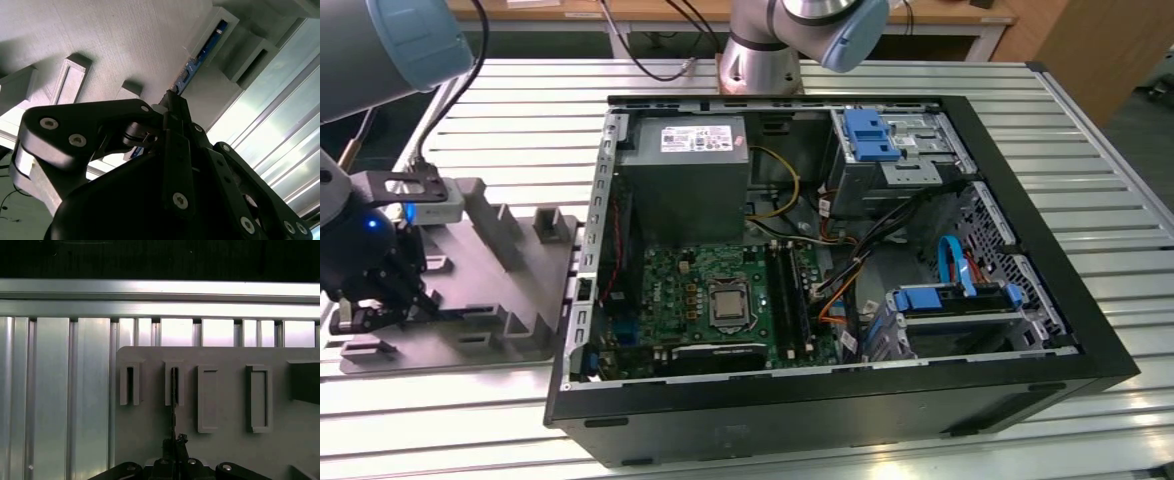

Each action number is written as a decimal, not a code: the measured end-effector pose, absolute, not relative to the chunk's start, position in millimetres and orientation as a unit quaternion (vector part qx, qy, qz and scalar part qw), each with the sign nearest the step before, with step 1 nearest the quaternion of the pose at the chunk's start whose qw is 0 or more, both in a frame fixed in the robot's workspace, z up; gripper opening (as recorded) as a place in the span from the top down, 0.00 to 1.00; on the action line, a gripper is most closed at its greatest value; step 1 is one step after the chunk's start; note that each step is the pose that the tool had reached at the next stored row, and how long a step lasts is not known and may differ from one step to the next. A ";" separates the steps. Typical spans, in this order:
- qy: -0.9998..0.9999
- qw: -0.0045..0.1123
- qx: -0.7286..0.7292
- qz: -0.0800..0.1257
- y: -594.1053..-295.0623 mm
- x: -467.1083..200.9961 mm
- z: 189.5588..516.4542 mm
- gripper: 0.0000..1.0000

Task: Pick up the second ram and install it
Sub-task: 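Pick up the second ram and move it above second insertion slot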

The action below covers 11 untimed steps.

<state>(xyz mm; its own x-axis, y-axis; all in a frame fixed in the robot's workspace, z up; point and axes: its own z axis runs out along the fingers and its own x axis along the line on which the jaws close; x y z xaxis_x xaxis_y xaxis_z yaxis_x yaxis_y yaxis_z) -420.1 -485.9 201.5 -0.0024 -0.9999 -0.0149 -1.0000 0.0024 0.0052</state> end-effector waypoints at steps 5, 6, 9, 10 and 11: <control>0.720 0.004 -0.694 0.007 -486.0 -420.1 200.5 0.87; 0.720 0.004 -0.694 0.007 -486.0 -420.1 200.4 0.87; 0.720 0.004 -0.694 0.007 -486.0 -420.0 200.4 0.87; 0.720 0.004 -0.694 0.007 -486.0 -420.1 200.4 0.87; 0.720 0.004 -0.694 0.007 -486.0 -420.1 200.4 0.87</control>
